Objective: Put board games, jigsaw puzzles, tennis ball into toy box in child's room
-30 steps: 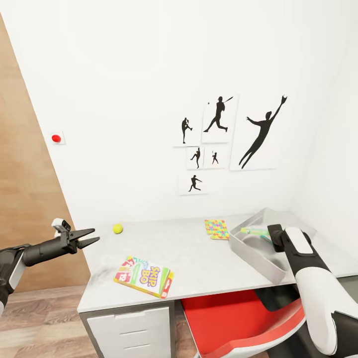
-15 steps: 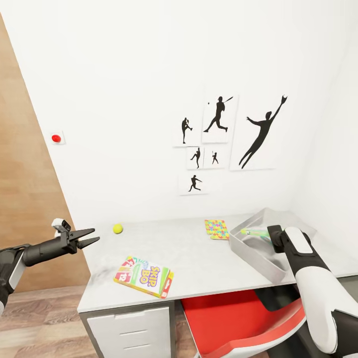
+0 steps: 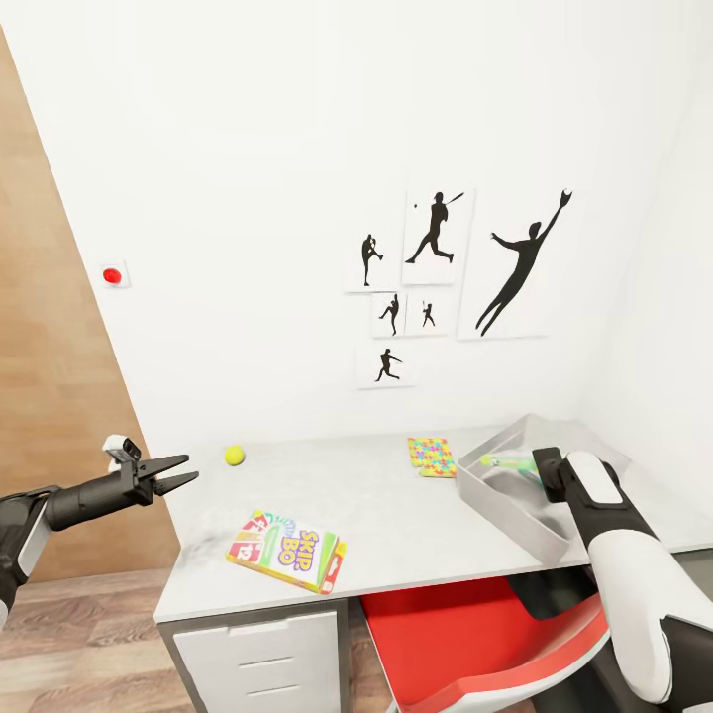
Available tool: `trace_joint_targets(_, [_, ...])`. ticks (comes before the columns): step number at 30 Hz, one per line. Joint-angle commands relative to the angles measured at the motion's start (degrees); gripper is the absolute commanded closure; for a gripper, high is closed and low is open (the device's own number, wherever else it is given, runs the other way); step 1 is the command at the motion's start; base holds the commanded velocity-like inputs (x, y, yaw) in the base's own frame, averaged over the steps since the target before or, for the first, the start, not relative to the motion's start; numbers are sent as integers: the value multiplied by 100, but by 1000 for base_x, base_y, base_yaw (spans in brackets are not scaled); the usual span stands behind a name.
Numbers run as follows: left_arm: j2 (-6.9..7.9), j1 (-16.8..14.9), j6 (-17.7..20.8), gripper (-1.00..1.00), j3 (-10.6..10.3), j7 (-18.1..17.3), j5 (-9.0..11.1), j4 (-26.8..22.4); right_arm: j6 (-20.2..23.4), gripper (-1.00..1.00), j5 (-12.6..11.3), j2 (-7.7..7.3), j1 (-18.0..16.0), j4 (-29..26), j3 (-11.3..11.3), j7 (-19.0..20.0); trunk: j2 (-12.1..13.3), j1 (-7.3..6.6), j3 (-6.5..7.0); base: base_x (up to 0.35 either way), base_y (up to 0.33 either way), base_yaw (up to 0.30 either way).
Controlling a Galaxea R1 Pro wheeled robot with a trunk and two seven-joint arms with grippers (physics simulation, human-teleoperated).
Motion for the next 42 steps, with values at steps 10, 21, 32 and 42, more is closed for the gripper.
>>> trace_joint_targets(10, [1,-2,61,-100,1,-23,-2,0,5,100,485,-75,0,11,2,-22,-7,3,-6,21,0,0])
trace_joint_targets(21, [1,-2,61,-100,1,-23,-6,0,-134,100,529,-79,0,160,0,250,-7,3,-6,78,0,0])
trace_joint_targets(32, [1,-2,61,-100,1,-23,-3,0,-129,100,530,-86,-6,180,2,258,-7,3,-6,36,0,0])
trace_joint_targets(42, [1,-2,61,-100,1,-23,-3,0,-77,100,530,-81,-12,188,0,252,-7,3,-6,7,0,0])
